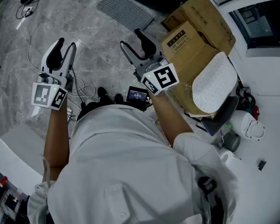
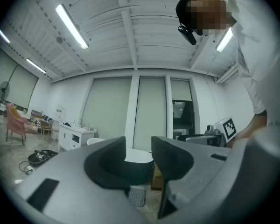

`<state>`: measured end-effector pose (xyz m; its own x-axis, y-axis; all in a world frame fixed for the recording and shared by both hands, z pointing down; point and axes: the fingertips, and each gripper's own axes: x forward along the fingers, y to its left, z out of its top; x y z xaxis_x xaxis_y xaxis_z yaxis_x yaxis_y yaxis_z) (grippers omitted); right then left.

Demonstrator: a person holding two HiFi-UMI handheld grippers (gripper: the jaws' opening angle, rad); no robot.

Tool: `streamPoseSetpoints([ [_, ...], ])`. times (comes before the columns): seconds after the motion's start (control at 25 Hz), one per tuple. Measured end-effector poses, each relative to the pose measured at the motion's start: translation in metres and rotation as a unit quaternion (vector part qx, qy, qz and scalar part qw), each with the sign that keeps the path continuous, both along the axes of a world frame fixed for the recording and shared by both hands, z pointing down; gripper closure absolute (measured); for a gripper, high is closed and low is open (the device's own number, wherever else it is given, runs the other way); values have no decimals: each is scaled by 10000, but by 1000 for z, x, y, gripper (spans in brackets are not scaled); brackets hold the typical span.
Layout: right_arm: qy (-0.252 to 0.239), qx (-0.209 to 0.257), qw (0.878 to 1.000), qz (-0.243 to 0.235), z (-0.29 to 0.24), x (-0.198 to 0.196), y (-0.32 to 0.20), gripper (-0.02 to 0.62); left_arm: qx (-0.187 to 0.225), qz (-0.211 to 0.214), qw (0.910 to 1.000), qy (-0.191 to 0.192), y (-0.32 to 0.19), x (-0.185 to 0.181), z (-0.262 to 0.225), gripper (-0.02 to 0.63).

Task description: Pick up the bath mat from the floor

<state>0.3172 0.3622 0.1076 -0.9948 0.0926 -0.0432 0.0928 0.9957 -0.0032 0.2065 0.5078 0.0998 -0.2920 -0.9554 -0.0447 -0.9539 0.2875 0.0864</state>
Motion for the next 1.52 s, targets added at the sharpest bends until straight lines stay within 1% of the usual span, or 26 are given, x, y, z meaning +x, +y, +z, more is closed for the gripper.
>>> streamPoseSetpoints([
  [0.12, 8, 82, 9999, -81, -2, 27, -3, 341, 27, -24, 10000, -48, -4, 27, -5, 440],
  [0.2, 7, 110, 9999, -51, -1, 45, -8, 341, 27, -23, 10000, -21, -7, 43, -3, 440],
  [0.32, -36, -6, 10000, 10, 2, 66, -14, 341, 28, -16, 10000, 31, -10, 64, -1, 440],
  [0.44, -136, -124, 9998, -11, 2, 84, -18, 341, -12, 36, 10000, -6, -15, 82, -1, 440],
  [0.64, -190, -186, 9996, -82, 4, 97, -19, 341, -35, 77, 9999, -63, -23, 97, -3, 440],
  [0.88, -262, -288, 9992, -37, 8, 106, -33, 341, -66, 95, 9999, -106, -32, 107, -1, 440],
  [1.08, -350, -349, 9987, -73, 9, 106, -39, 341, -64, 37, 9999, -109, -34, 106, -1, 440],
  [1.16, -444, -446, 9979, -178, 8, 105, -45, 337, -74, 9, 9999, -79, -37, 102, 1, 440],
  [1.24, -433, -528, 9973, -269, 10, 96, -52, 324, -97, -34, 9999, -47, -39, 93, 4, 440],
  [1.36, -275, -480, 9981, -264, 19, 75, -57, 324, -120, -111, 9999, 49, -37, 70, 14, 440],
  [1.52, -171, -460, 9985, -239, 28, 34, -62, 324, -2, -185, 9996, 209, -42, 20, 24, 440],
])
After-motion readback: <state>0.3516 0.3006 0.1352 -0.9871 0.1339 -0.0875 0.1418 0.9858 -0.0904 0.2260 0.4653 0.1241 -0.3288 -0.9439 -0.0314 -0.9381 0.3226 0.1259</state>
